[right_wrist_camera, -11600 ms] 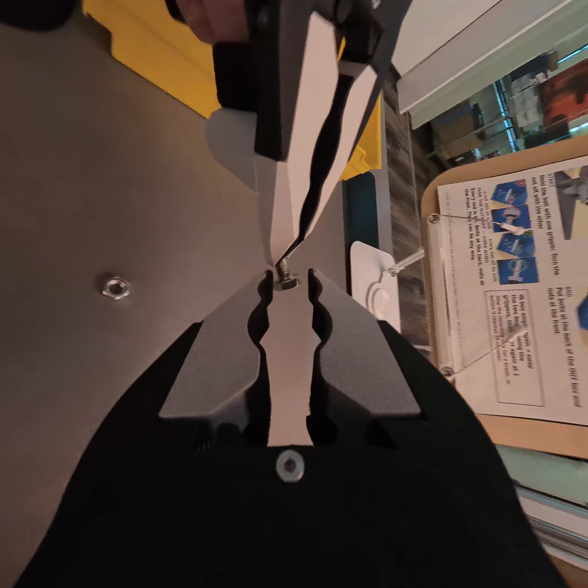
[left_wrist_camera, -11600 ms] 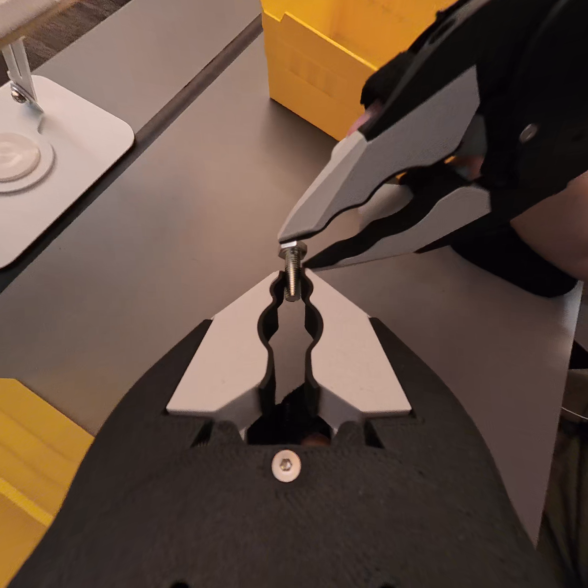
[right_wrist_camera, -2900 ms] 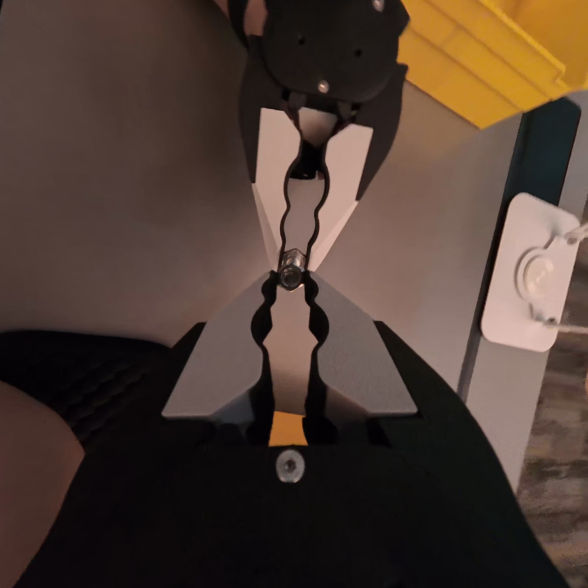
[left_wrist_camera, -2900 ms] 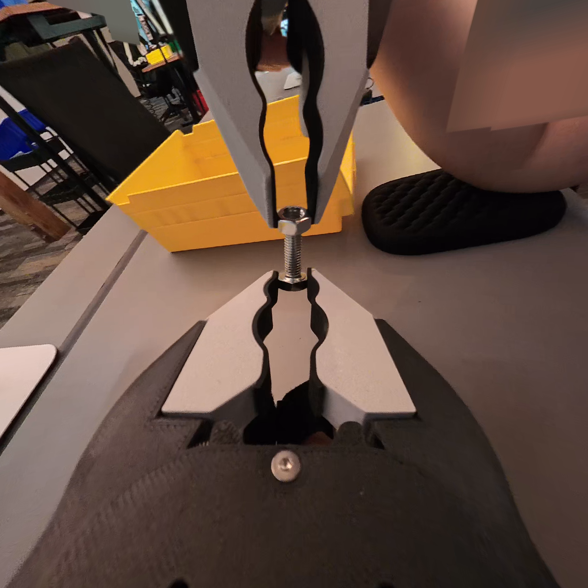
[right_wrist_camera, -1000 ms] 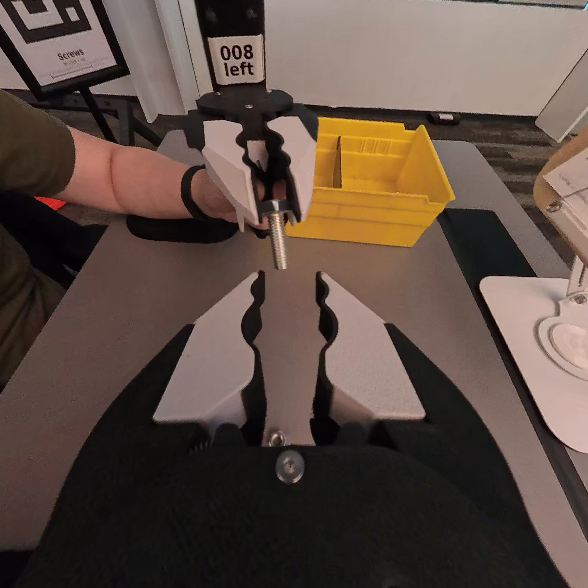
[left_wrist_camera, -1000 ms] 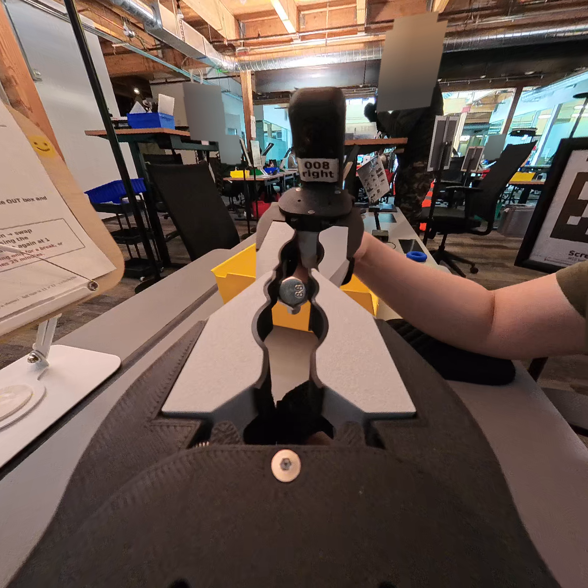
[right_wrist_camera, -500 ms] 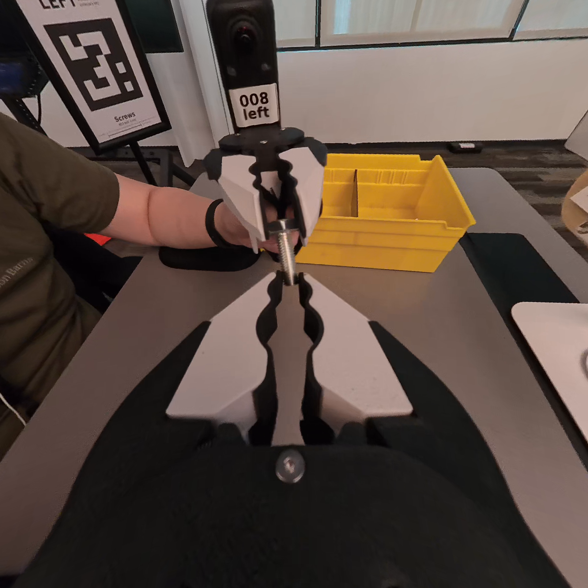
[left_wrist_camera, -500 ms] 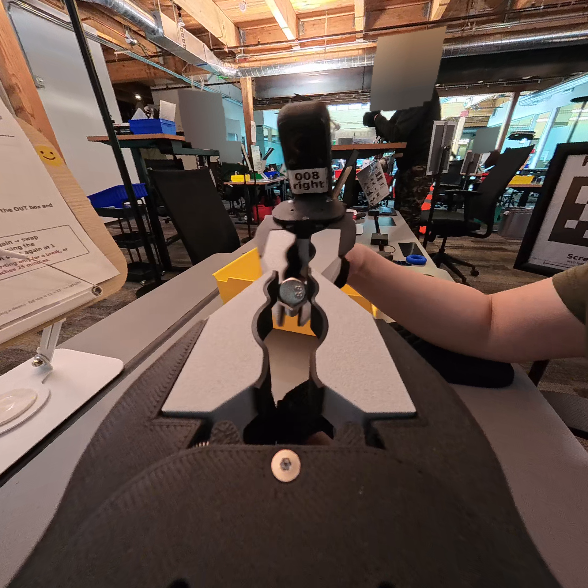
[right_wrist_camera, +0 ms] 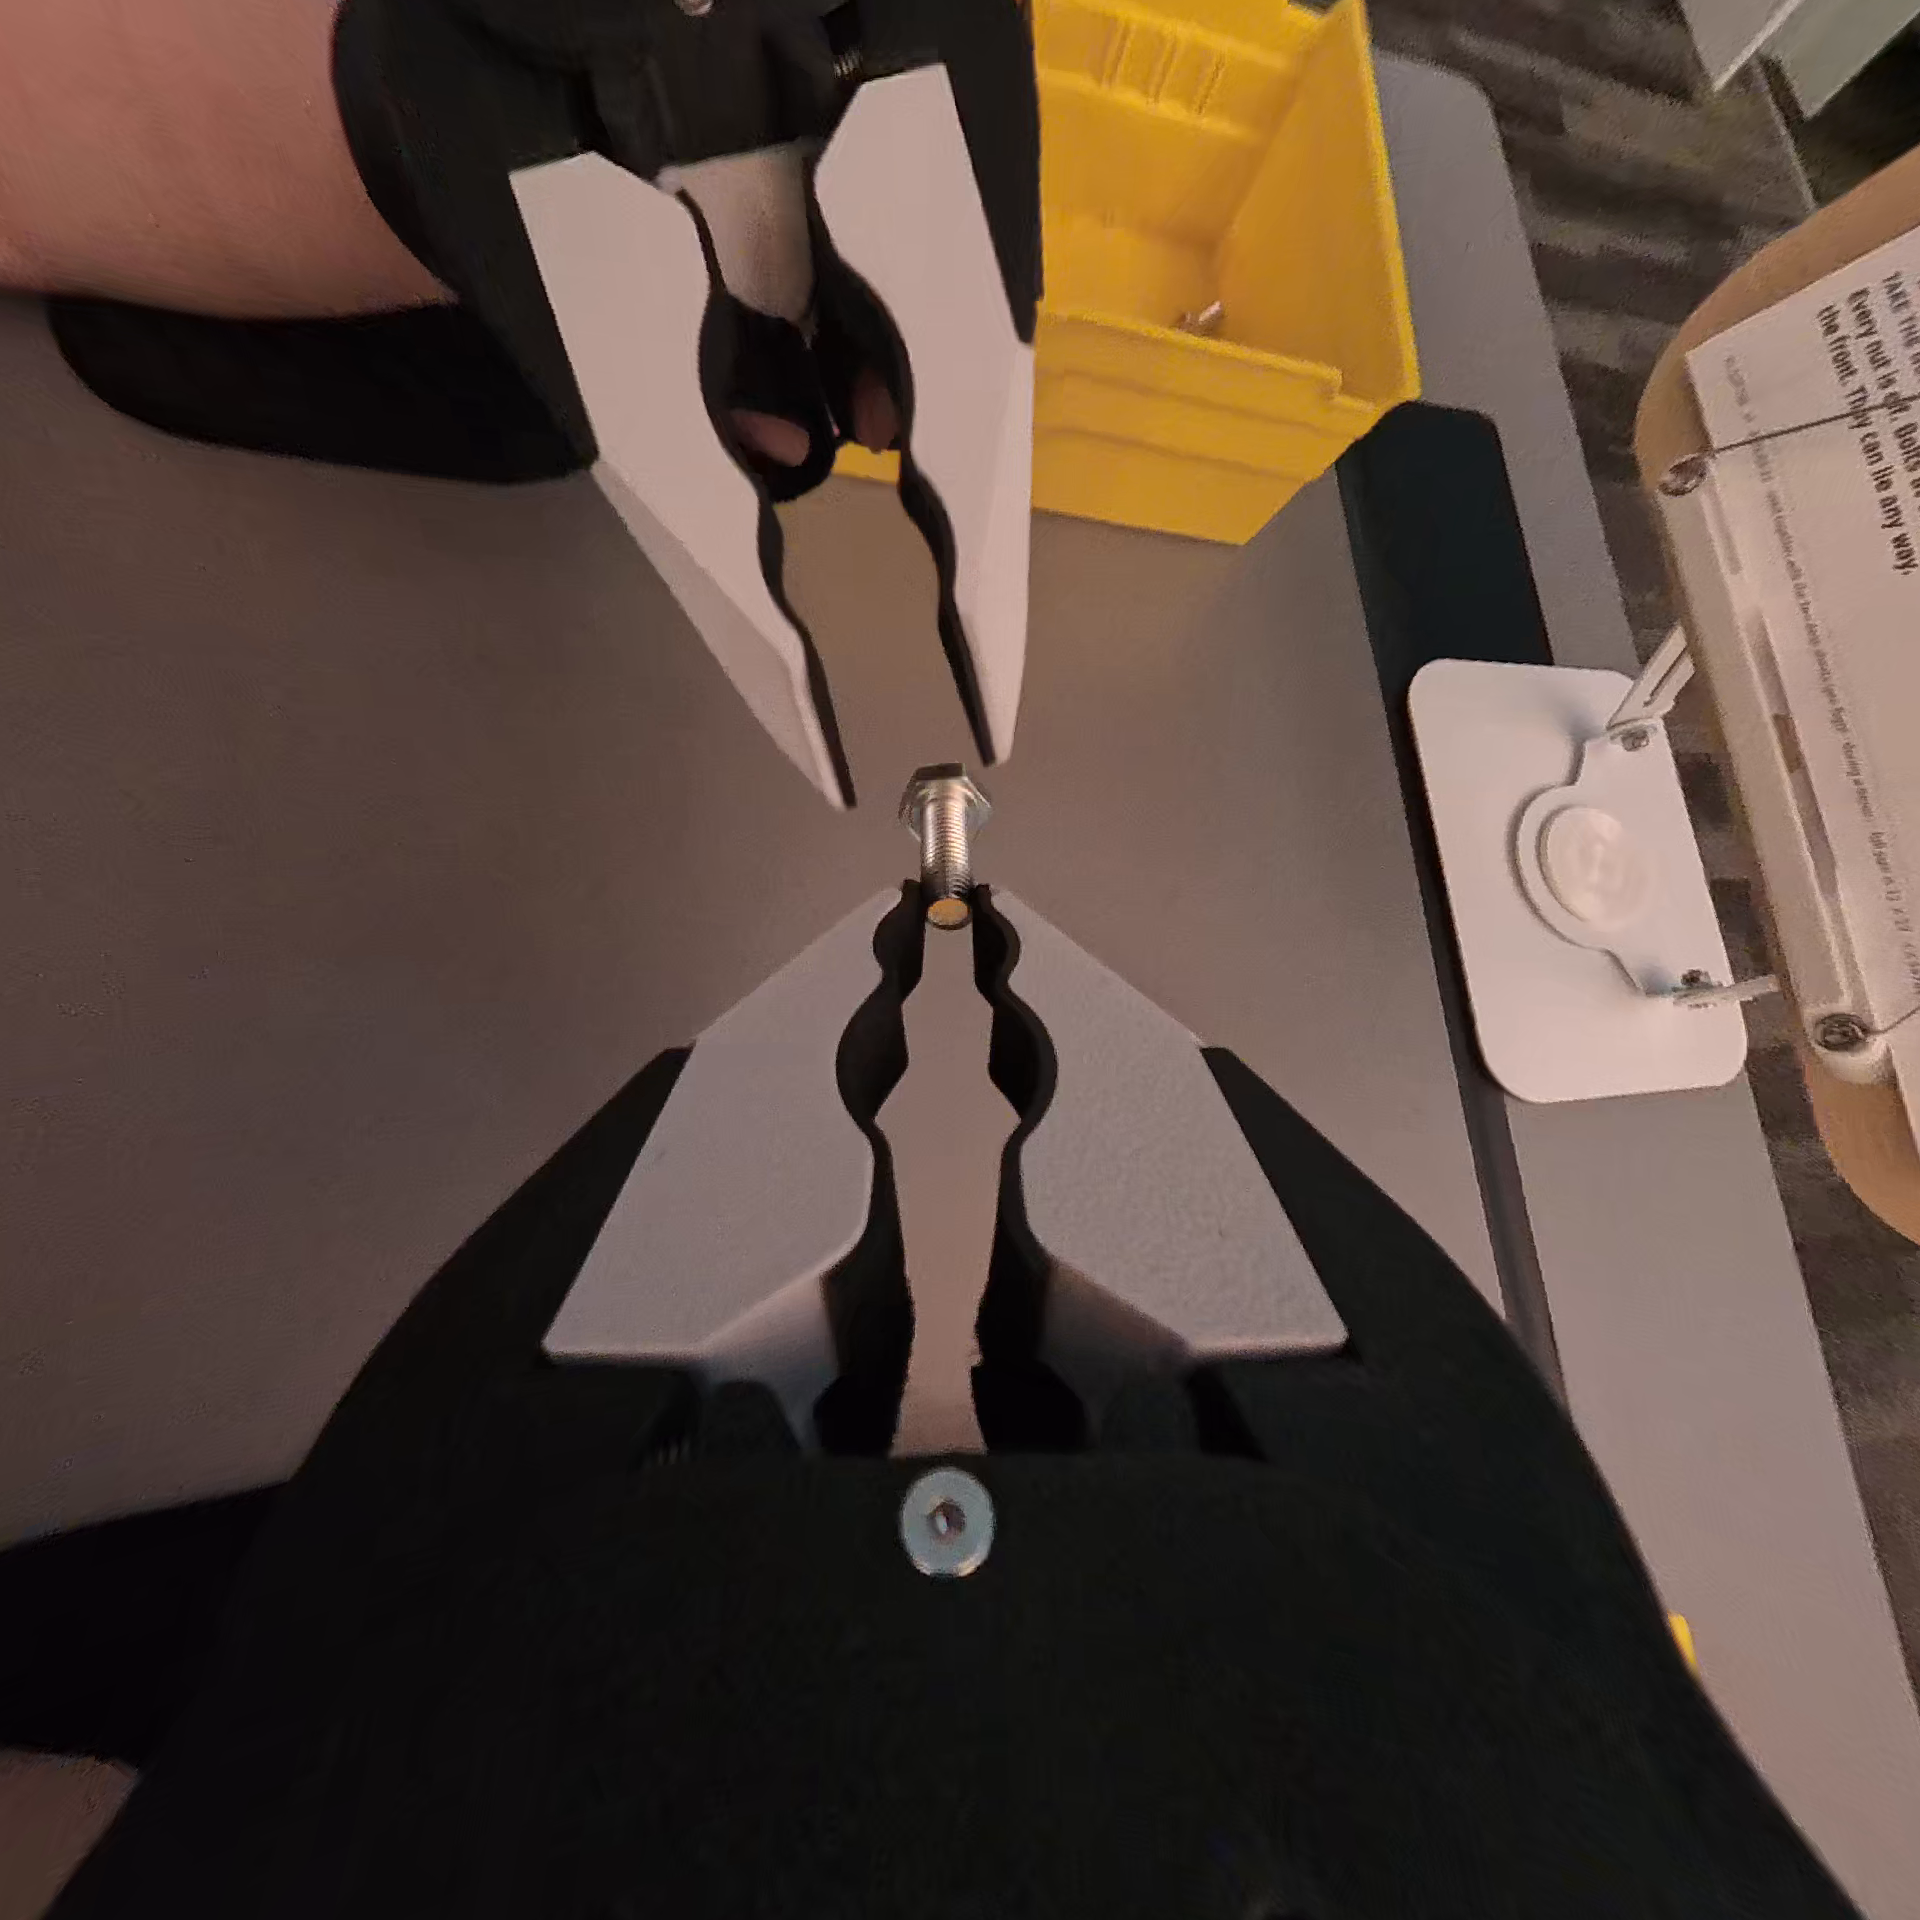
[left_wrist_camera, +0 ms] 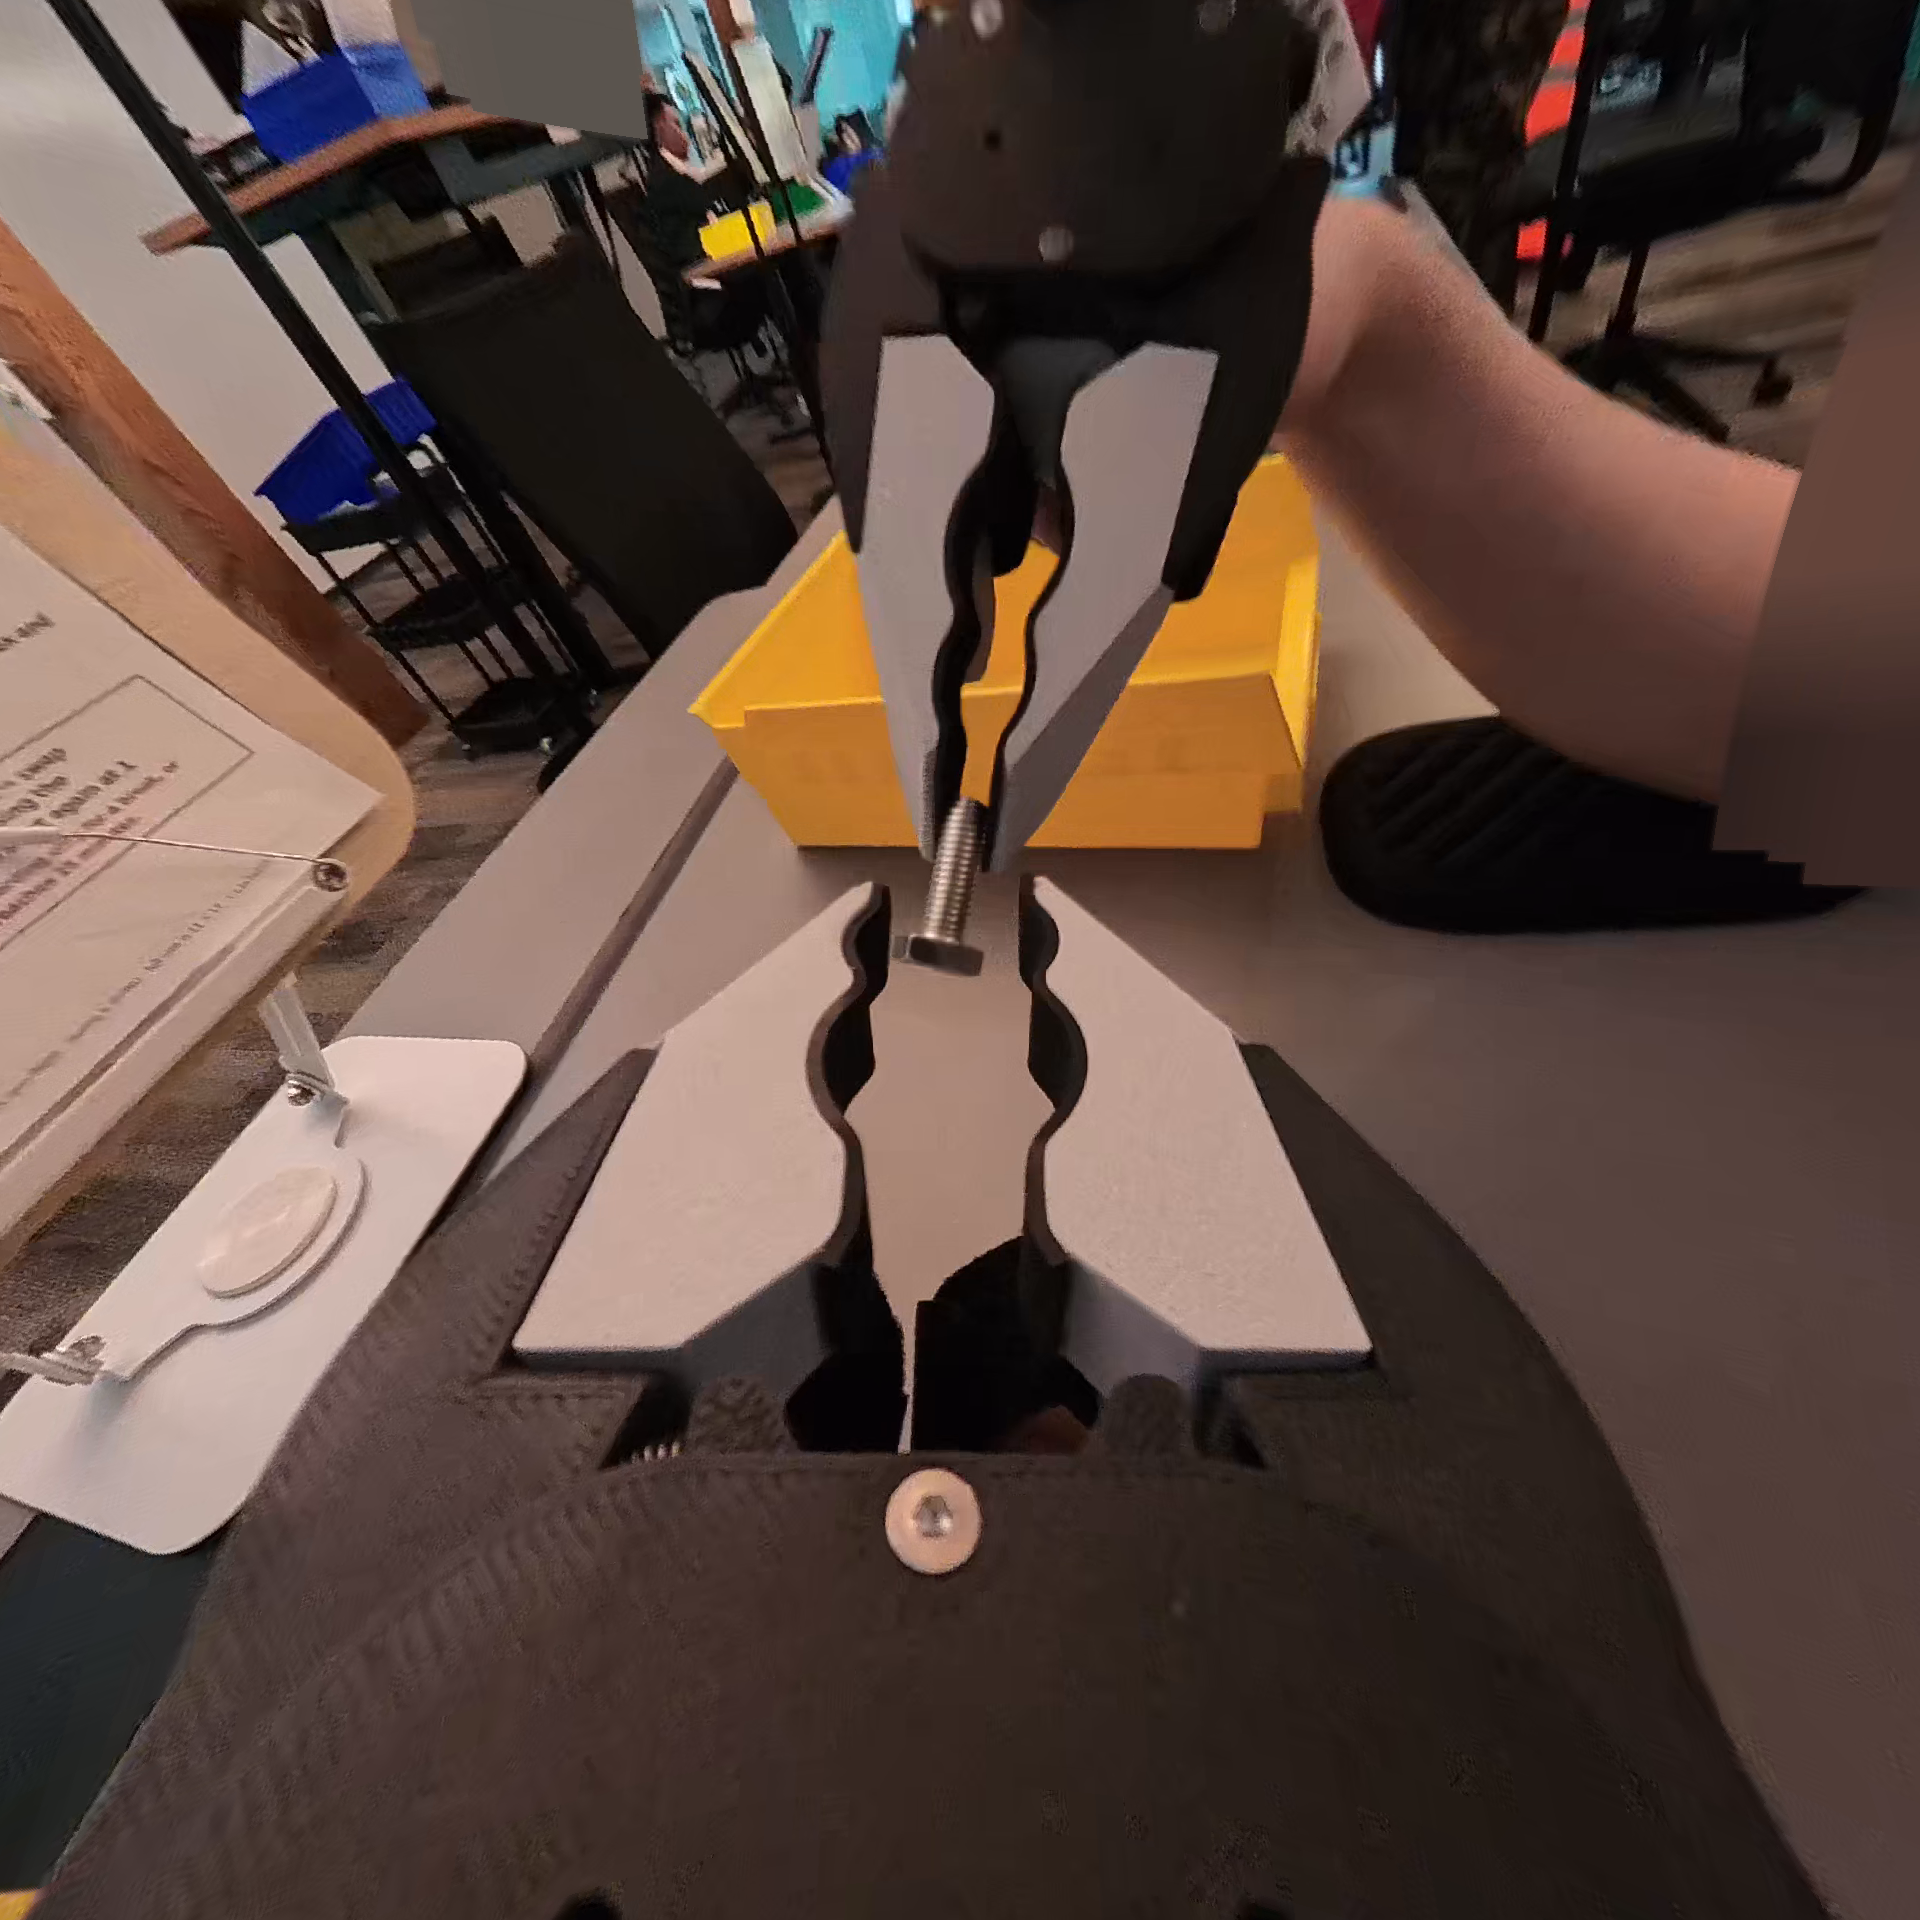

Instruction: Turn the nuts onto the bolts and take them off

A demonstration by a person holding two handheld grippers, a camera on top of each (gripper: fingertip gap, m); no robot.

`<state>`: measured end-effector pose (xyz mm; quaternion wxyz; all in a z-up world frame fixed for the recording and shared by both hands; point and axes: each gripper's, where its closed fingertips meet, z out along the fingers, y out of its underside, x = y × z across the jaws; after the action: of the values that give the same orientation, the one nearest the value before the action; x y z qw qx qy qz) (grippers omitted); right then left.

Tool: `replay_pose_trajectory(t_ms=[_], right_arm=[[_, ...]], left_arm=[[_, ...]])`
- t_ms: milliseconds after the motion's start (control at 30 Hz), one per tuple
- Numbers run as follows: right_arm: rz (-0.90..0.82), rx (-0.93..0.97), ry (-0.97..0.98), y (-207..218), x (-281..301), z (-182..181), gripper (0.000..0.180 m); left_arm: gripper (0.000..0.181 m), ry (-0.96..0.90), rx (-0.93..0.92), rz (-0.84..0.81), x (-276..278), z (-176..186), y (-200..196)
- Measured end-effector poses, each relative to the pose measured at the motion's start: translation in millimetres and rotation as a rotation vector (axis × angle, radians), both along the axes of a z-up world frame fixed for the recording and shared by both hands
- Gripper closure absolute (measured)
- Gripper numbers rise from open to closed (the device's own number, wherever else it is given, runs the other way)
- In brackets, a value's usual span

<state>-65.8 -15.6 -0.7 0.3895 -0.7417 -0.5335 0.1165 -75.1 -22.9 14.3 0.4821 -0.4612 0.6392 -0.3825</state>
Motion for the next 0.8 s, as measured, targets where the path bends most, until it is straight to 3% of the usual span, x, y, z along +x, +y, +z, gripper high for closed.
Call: replay_pose_trajectory(t_ms=[233,800], right_arm=[[-0.008,-0.005,-0.12,-5.4,-6.1,-11.7,0.172],[-0.01,0.06,-0.168,-8.4,-12.1,-4.7,0.172]], left_arm=[[0.17,0.121,0.073,0.01,7.7,-29.1,-2.9],[0.173,0.106,0.188,0.008,5.0,-27.0,-3.4]])
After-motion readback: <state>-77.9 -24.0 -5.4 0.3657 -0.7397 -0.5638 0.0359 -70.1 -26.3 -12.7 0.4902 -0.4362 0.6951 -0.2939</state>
